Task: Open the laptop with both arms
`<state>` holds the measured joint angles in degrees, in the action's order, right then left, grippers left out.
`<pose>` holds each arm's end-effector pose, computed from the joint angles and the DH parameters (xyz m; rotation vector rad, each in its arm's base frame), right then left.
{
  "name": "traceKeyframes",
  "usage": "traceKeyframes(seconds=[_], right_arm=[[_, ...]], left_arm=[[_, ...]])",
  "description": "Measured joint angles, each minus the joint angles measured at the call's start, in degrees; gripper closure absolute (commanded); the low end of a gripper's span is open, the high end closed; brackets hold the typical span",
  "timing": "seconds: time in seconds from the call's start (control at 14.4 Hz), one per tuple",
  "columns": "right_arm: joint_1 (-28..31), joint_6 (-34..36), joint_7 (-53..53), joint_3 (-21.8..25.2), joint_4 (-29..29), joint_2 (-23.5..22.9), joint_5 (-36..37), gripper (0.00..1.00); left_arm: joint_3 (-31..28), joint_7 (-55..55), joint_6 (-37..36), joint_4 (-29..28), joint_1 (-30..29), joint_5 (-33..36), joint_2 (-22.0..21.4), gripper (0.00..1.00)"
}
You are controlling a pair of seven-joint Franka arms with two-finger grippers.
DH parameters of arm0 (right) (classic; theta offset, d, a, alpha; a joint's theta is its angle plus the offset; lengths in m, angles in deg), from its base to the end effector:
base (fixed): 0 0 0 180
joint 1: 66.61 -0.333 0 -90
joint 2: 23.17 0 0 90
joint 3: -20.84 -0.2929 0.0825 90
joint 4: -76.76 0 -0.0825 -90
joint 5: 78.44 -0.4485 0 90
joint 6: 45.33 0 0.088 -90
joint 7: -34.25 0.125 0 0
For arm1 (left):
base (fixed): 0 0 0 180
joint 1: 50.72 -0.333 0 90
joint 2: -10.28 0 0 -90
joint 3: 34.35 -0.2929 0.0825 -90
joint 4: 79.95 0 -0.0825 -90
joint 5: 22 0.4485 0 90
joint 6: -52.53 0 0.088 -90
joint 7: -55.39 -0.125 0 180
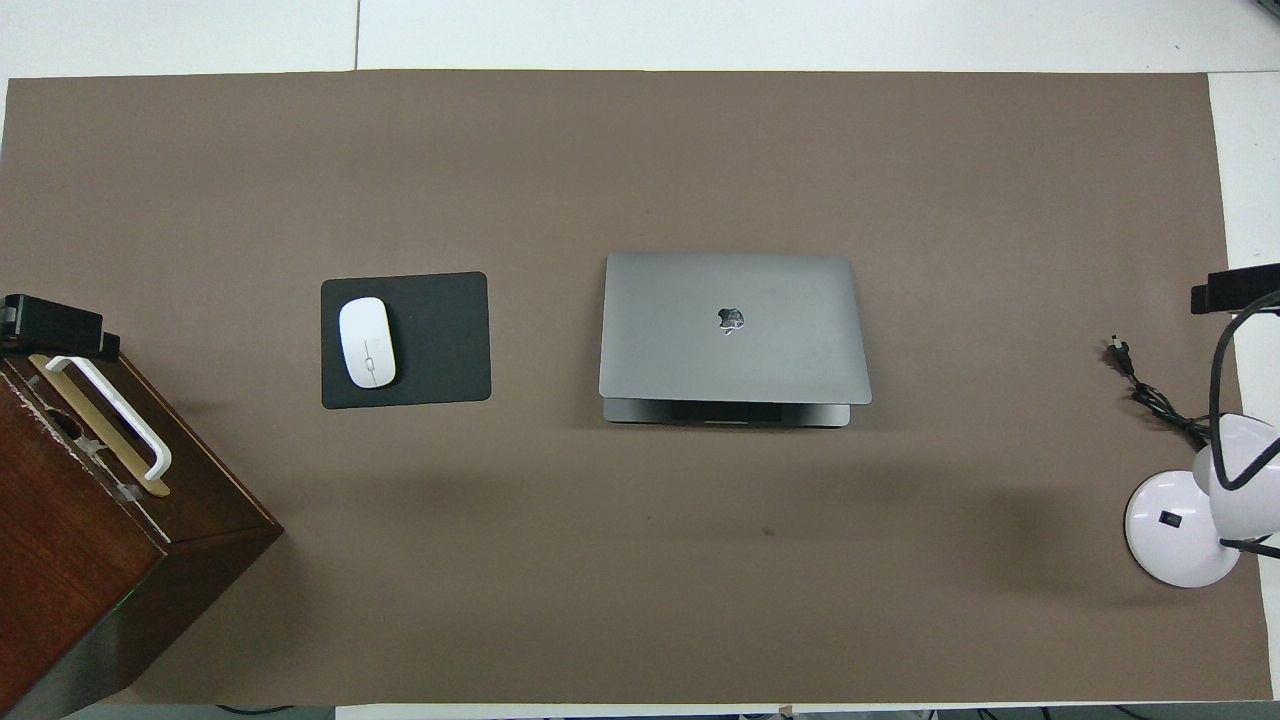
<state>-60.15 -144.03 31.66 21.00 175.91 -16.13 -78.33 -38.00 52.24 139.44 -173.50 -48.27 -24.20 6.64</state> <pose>0.5950 -0.0693 0.5857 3.1237 -0.1096 0.1792 0.5934 0.0084 0.5844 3.0957 -0.0547 -0.0787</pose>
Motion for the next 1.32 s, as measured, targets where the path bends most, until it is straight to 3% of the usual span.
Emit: traceKeyframes(seconds=[1.32], right_arm=[[1.4,0.0,-1.4,0.0,1.0,0.1,0.0,0.0]], left_arm=[[0.1,0.0,0.4,0.2,0.0,0.0,0.0,0.0]])
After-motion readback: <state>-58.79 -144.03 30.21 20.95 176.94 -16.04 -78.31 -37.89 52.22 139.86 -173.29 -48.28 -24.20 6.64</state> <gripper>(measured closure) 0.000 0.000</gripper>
